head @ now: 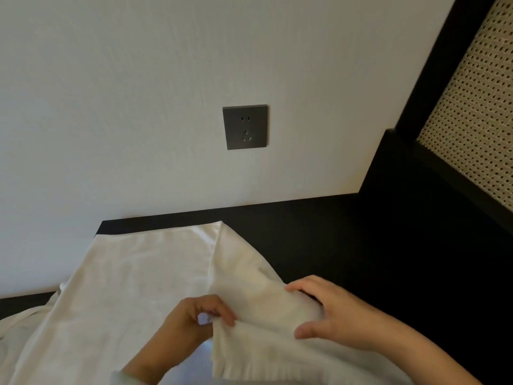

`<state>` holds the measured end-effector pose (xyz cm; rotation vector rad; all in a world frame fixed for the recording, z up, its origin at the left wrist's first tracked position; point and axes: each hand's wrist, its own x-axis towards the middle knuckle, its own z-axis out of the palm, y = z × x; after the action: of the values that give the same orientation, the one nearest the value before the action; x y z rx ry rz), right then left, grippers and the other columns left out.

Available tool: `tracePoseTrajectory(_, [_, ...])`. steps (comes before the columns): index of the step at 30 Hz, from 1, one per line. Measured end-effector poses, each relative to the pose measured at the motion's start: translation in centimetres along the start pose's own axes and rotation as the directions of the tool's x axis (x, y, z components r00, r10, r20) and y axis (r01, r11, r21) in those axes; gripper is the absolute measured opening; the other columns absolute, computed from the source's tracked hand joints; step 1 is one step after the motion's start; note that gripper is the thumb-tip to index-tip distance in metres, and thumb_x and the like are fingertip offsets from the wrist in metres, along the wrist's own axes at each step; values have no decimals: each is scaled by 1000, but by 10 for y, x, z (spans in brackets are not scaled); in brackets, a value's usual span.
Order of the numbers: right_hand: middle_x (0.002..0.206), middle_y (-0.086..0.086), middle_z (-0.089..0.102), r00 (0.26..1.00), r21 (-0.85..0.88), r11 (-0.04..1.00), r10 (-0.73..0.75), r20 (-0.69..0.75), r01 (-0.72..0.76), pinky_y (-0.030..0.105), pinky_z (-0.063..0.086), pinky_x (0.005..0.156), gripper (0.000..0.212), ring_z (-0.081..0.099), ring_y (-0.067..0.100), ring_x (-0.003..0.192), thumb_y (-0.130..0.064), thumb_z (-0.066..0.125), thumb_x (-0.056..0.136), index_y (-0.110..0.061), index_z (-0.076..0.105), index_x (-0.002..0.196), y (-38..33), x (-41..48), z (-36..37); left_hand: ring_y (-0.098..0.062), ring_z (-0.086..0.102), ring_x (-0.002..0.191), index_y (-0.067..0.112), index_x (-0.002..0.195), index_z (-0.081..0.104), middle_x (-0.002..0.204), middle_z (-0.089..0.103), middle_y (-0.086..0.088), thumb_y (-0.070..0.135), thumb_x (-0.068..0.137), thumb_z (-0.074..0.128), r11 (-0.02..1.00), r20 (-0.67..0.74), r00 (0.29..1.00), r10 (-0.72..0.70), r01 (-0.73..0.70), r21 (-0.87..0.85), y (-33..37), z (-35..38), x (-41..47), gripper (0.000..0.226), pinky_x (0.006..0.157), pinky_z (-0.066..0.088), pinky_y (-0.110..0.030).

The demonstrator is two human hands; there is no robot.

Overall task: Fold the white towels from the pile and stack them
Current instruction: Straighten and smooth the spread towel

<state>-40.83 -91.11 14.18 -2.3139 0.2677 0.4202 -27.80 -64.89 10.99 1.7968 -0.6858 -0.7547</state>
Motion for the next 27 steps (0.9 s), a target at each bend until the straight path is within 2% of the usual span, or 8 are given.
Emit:
tracePoseTrajectory(4, [126,-49,12,986,-54,986,-158,49,161,19,24,102,86,12,-22,122,-76,71,63,-72,15,128,-24,-12,15,-18,69,89,28,86,78,93,75,0,12,83,73,999,-74,997,18,-16,36,24,-2,2,17,84,55,-27])
tracePoseTrajectory(7, [128,-48,0,979,-139,969,-205,7,203,18,9,105,120,9,-13,121,-61,77,62,-72,-23,129,-41,-12,36,-19,70,81,26,80,75,86,74,-3,8,91,64,997,-130,989,75,-73,19,50,7,18,23,72,54,-26])
tracePoseTrajectory(9, [133,-35,2,976,-218,966,-168,-135,136,23,16,105,130,14,-5,114,-55,78,63,-64,-32,132,-48,-4,44,-20,68,78,22,79,71,82,72,-4,12,92,61,994,-164,981,102,-96,49,69,14,39,19,73,56,-34])
tracePoseTrajectory(11, [136,-20,14,914,-230,972,-140,-382,53,21,34,90,120,34,2,104,-34,73,75,-59,-25,140,-44,6,32,-20,65,74,16,79,68,79,69,-8,11,93,59,990,-188,973,131,-119,77,88,18,68,17,75,54,-37])
tracePoseTrajectory(14, [118,-15,43,811,-8,999,-43,-584,47,19,45,73,83,59,10,93,-14,62,83,-45,20,148,-18,23,-30,-12,59,68,11,79,68,78,69,-13,9,91,60,973,-213,955,207,-179,146,122,20,122,15,70,48,-29])
tracePoseTrajectory(18, [95,-13,63,793,171,985,132,-595,-35,18,45,67,42,62,2,87,-19,71,85,-35,52,118,21,41,-125,6,55,66,20,76,72,78,68,3,16,86,71,870,-115,917,382,-315,379,172,27,193,11,63,39,-6])
tracePoseTrajectory(22, [91,1,67,814,270,949,284,-506,-162,25,49,66,18,65,14,85,-9,66,86,-22,60,96,62,63,-152,-19,61,91,16,96,76,100,67,-4,20,87,71,668,78,922,380,-331,667,186,52,255,11,82,47,-29])
tracePoseTrajectory(27, [97,5,66,685,427,837,533,-497,-341,28,47,65,11,60,15,82,-9,59,86,-17,61,94,112,84,-142,-30,67,83,1,99,69,102,70,-20,5,88,63,864,67,990,124,-141,484,148,88,298,13,82,57,-40])
